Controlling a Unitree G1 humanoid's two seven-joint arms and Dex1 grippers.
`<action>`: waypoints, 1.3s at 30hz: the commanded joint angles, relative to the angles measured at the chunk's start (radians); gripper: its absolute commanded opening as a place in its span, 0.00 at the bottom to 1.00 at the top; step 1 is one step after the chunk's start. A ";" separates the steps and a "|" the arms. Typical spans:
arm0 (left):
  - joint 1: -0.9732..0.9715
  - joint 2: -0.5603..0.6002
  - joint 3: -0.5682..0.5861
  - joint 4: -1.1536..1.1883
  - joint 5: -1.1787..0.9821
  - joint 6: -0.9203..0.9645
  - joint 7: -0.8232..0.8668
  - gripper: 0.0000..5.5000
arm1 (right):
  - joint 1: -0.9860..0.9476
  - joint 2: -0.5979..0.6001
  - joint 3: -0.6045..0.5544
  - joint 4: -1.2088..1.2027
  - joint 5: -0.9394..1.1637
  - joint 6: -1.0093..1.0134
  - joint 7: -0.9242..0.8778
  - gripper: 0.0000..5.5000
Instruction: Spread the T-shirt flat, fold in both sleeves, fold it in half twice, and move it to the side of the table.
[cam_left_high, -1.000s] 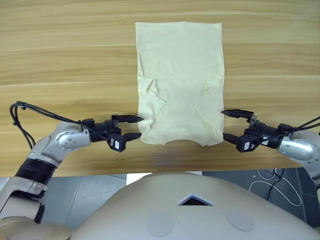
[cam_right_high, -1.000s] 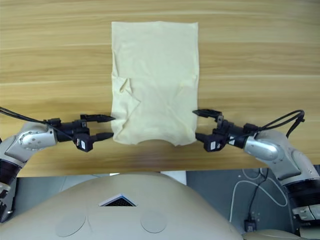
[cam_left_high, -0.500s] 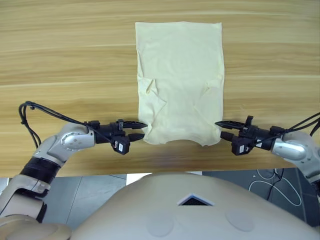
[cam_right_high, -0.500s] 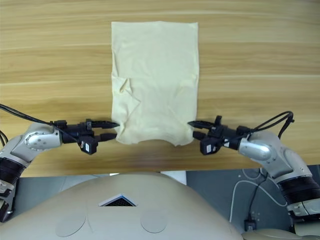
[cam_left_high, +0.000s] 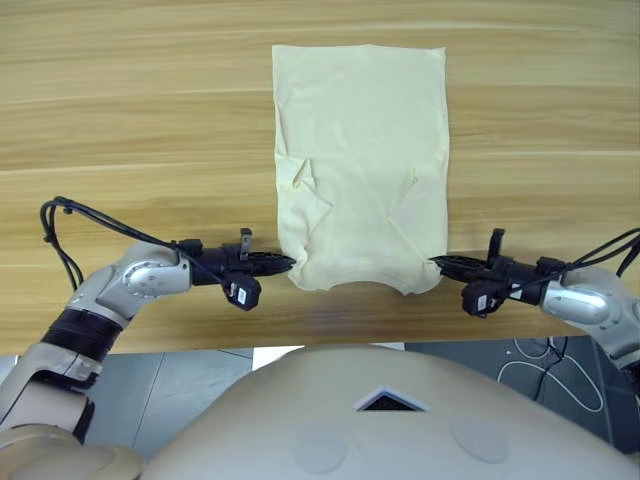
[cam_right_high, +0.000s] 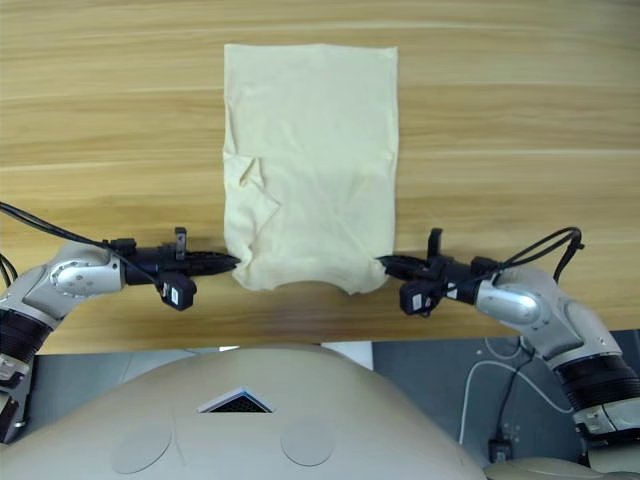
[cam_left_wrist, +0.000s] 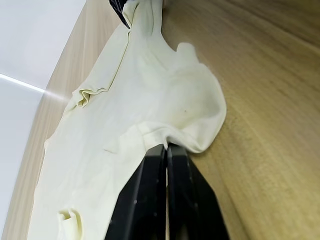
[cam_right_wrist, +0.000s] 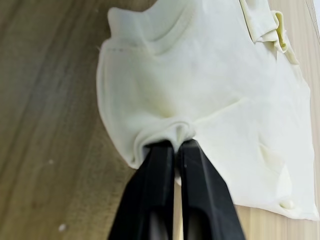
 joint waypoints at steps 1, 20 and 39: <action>0.060 0.011 0.010 0.017 -0.013 0.034 -0.009 0.00 | -0.004 0.013 -0.007 0.042 0.015 0.003 0.006 0.00; 0.270 -0.047 0.213 -0.095 -0.124 0.086 0.124 0.00 | 0.132 0.094 -0.108 -0.038 0.201 -0.041 -0.045 0.00; -0.552 -0.450 0.224 0.539 0.251 0.186 0.582 0.00 | -0.634 0.430 -0.119 0.537 -0.216 0.134 -0.586 0.00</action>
